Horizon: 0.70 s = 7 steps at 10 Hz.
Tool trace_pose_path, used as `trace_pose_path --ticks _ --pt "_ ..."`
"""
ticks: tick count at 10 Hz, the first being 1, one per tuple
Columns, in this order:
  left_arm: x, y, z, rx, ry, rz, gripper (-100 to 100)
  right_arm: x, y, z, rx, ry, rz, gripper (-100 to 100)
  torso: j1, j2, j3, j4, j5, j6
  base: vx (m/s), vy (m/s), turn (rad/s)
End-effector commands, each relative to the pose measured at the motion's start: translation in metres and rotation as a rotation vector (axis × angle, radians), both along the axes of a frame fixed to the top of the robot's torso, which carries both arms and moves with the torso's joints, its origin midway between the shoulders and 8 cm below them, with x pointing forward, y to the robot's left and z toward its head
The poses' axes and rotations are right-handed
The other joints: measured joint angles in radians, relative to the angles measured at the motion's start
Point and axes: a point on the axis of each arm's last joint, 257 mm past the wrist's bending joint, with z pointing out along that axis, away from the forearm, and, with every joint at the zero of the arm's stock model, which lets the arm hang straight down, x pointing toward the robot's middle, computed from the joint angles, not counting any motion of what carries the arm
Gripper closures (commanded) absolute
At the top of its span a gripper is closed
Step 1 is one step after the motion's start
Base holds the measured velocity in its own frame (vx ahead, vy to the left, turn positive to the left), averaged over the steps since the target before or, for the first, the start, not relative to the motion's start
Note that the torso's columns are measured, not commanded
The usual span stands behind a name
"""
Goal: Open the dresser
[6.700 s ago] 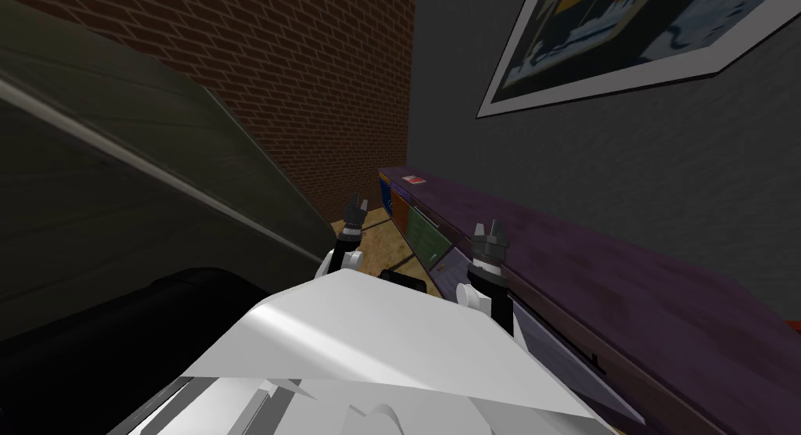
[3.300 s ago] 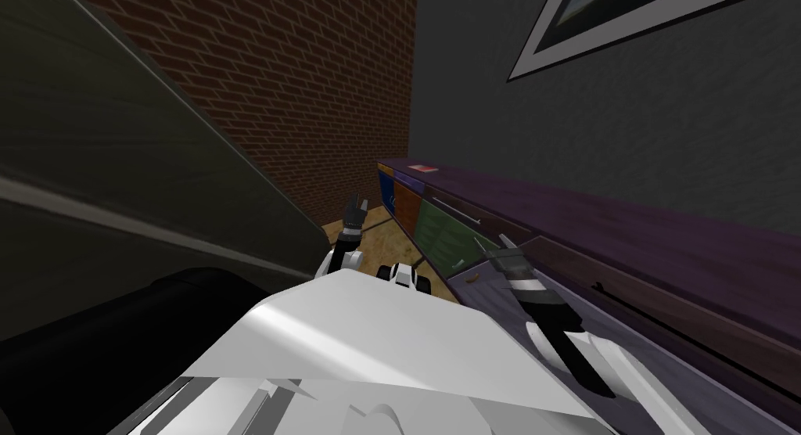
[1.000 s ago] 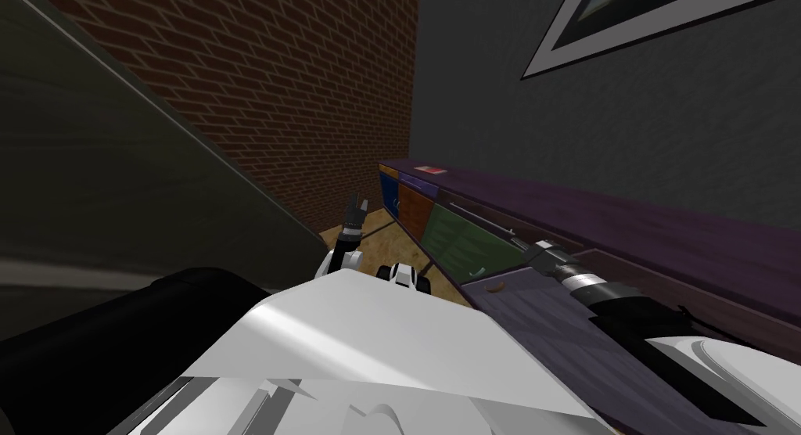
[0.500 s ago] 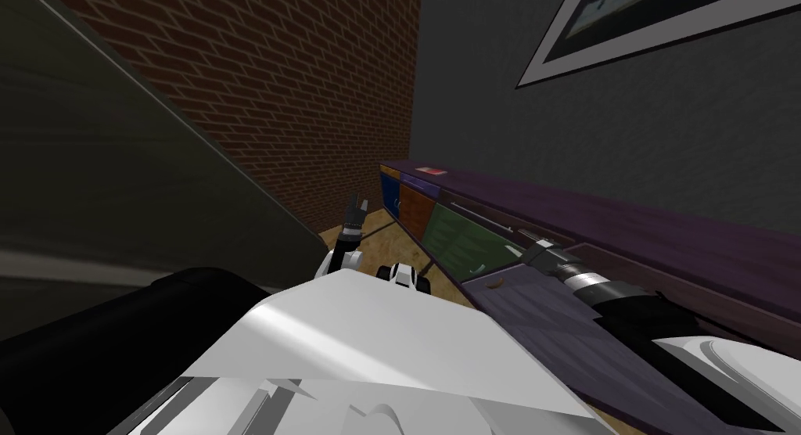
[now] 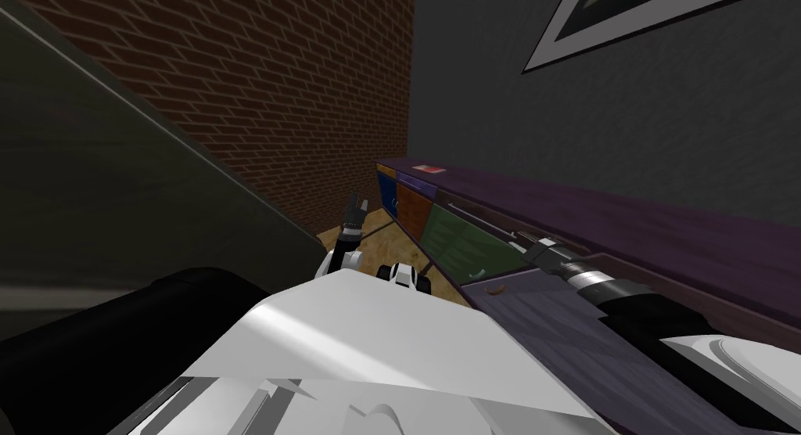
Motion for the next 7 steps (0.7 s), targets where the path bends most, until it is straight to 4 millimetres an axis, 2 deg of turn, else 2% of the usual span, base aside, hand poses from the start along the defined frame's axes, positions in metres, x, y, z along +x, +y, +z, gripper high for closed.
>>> trace_pose_path --ticks 1,4,5,7 --pt "0.0000 -0.0001 0.0001 0.000 0.000 0.000 0 -0.0013 0.0061 0.0006 0.003 0.001 0.012 100 0.001 0.001 0.001 -0.002 -0.002 0.000 -0.152 0.120 -0.060" --pt "0.0000 -0.0001 0.0001 0.000 0.000 0.000 0 -0.0024 0.0100 0.0012 0.005 0.002 0.019 100 -0.001 -0.005 -0.004 -0.002 -0.001 0.000 -0.120 0.120 -0.037" --pt "0.0000 -0.0001 0.0000 0.000 0.000 0.000 0 -0.0016 0.0070 0.0014 0.003 0.003 0.015 -100 -0.007 -0.010 -0.006 -0.003 -0.002 -0.001 0.045 -0.026 0.045" --pt "-0.0001 0.0001 -0.0001 0.000 0.000 0.000 0 -0.0010 0.0046 0.0017 0.000 0.003 0.012 -100 -0.011 -0.015 -0.010 -0.005 -0.004 -0.001 0.118 -0.097 0.031"
